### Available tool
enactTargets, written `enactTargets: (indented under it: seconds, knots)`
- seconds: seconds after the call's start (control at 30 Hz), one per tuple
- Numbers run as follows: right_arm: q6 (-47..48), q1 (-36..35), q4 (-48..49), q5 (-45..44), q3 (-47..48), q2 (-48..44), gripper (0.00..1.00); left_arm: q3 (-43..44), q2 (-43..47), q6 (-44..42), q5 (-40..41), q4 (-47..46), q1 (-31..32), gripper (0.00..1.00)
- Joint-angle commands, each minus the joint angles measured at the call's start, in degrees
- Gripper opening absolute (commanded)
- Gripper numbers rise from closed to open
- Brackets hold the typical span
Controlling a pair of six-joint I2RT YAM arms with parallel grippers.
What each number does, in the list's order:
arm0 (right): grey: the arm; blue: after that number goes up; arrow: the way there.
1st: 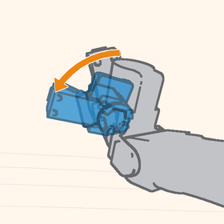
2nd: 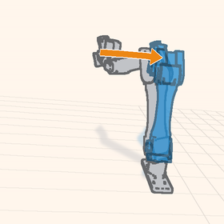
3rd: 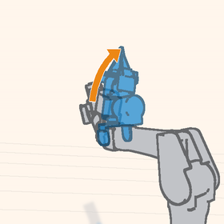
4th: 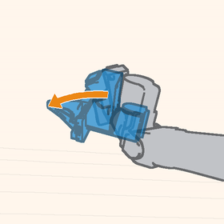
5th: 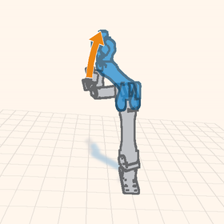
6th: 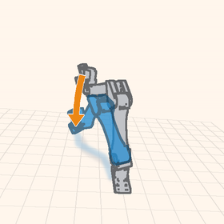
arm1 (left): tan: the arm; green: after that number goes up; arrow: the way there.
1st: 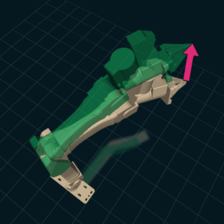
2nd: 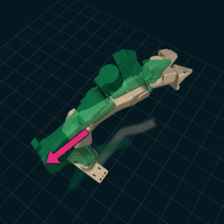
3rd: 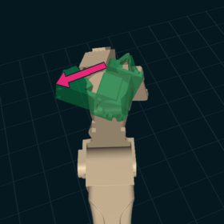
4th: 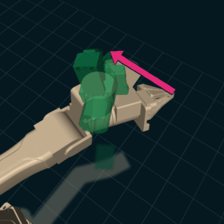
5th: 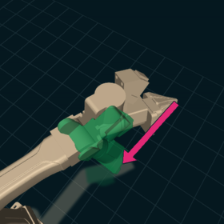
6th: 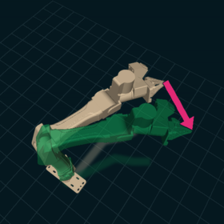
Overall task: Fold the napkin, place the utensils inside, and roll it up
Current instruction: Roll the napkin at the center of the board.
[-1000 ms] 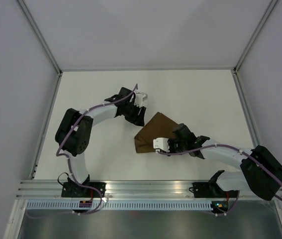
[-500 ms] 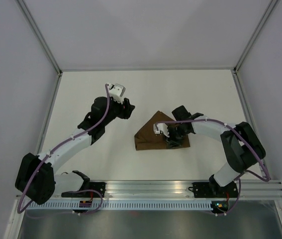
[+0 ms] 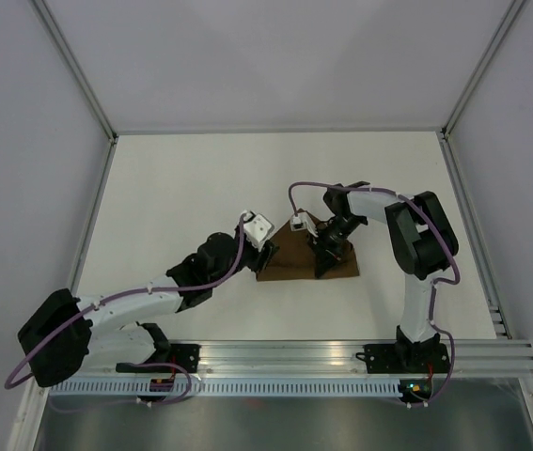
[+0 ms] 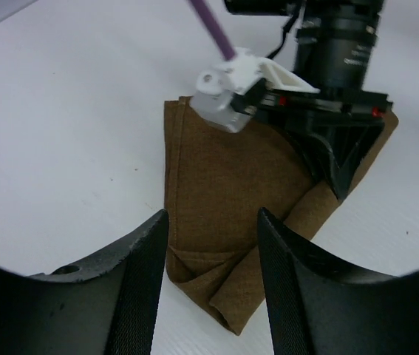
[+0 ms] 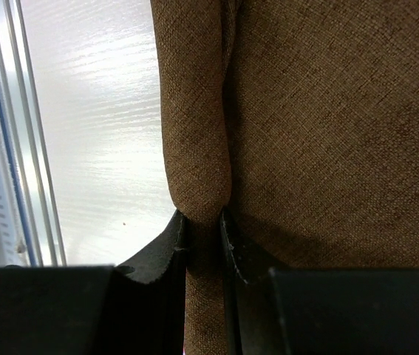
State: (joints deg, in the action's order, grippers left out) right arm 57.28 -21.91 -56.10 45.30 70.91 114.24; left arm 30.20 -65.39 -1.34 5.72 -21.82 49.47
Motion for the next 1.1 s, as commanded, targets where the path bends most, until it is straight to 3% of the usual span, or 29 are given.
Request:
enactTargets:
  seconds: [0.0, 0.3, 0.47, 1.07]
  knots:
    - [4.3, 1.0, -0.5, -6.0, 1.8, 5.6, 0.0, 0.9, -2.5, -7.6, 2.4, -3.1, 5.9, 0.57]
    - [3.2, 1.6, -2.6, -5.7, 5.6, 9.5, 0.0, 12.9, -23.9, -21.8, 4.4, 5.2, 17.5, 0.58]
    - [2.7, 2.0, -2.8, -5.9, 6.5, 10.5, 0.0, 17.4, -32.2, -26.9, 3.8, 5.7, 19.5, 0.58]
    - [2.0, 2.2, -2.9, -5.5, 7.0, 10.9, 0.0, 18.2, -39.4, -32.9, 8.1, -0.9, 16.9, 0.6]
